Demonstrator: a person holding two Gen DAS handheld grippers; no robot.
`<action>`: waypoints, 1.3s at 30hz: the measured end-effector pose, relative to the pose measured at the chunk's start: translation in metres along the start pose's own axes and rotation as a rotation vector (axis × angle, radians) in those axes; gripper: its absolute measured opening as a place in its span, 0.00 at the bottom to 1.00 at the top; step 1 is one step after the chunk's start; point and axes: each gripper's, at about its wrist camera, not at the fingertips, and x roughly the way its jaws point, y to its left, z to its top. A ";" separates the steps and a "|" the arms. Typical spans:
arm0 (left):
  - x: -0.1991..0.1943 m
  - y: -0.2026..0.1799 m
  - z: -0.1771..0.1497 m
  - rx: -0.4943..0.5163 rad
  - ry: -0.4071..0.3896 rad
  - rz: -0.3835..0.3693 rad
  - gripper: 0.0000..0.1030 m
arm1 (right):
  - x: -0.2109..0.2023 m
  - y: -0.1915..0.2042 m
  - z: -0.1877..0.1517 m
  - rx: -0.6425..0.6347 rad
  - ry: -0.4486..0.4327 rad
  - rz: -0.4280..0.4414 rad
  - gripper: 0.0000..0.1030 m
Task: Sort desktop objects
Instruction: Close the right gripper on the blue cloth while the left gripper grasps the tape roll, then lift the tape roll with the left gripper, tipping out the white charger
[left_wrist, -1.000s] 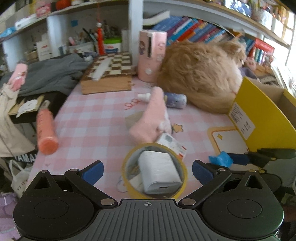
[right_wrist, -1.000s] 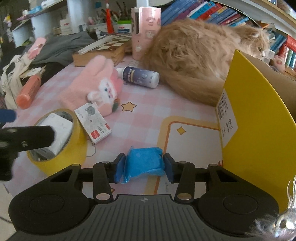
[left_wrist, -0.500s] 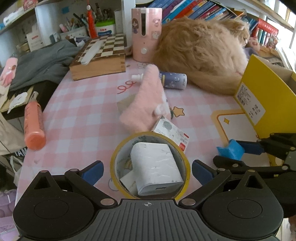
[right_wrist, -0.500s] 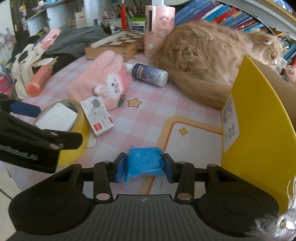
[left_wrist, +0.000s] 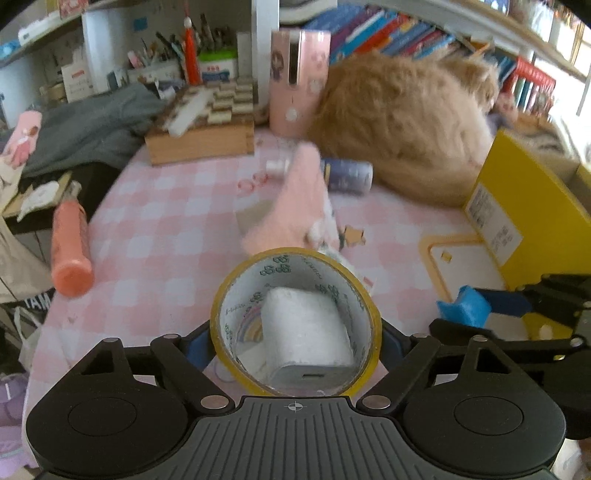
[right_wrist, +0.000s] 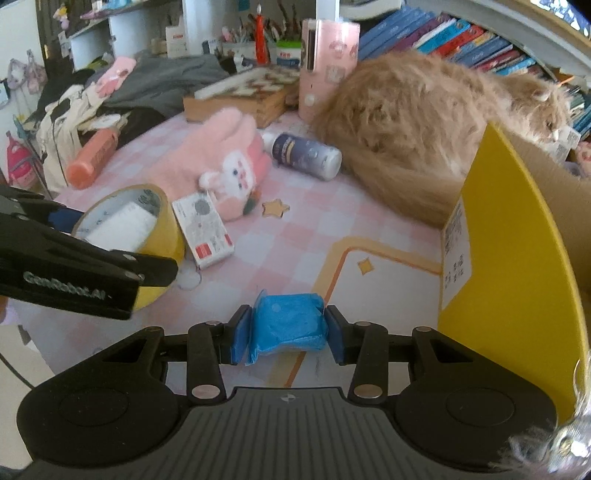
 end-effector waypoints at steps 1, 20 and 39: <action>-0.006 0.001 0.002 0.000 -0.021 -0.004 0.84 | -0.002 0.001 0.001 0.002 -0.011 -0.004 0.38; -0.079 0.016 0.005 -0.004 -0.215 -0.029 0.84 | -0.046 0.018 0.014 0.060 -0.120 -0.069 0.38; -0.112 0.017 -0.021 0.022 -0.217 -0.128 0.84 | -0.103 0.035 -0.001 0.141 -0.163 -0.079 0.38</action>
